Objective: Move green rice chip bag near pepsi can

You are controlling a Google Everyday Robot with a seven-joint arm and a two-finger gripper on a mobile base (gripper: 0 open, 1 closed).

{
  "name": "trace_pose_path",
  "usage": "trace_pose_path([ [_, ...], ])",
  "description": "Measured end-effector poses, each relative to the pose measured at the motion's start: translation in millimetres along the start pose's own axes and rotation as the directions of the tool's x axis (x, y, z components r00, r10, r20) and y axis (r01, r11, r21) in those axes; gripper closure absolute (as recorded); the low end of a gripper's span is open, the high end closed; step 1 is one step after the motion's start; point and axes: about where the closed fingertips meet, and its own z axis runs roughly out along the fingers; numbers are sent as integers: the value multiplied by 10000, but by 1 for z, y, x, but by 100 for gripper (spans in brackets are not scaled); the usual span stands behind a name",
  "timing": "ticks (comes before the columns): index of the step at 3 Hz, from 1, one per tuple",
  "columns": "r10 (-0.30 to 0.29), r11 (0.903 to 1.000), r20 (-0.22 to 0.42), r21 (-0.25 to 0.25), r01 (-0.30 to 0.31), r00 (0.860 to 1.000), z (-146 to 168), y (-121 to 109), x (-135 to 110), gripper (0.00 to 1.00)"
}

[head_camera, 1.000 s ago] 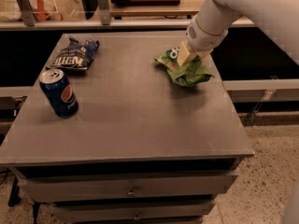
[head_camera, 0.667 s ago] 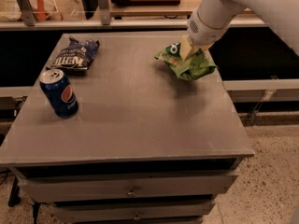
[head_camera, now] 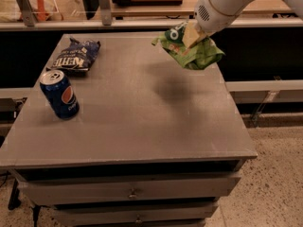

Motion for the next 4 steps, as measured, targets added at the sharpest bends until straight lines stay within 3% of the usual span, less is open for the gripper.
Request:
trace_pose_path([
  [1,-1496,9870,898,-464,1542,9847,-23,30,-8,100],
  [2,-2737,9442,1897,-1335,3010,9429,-39,70,-14,100],
  [3,-3474,9118,2229,-1467,3836,9109,-42,82,-17,100],
  [4,-3485,9120,2213,-1442,3840,9108,-42,81,-17,100],
])
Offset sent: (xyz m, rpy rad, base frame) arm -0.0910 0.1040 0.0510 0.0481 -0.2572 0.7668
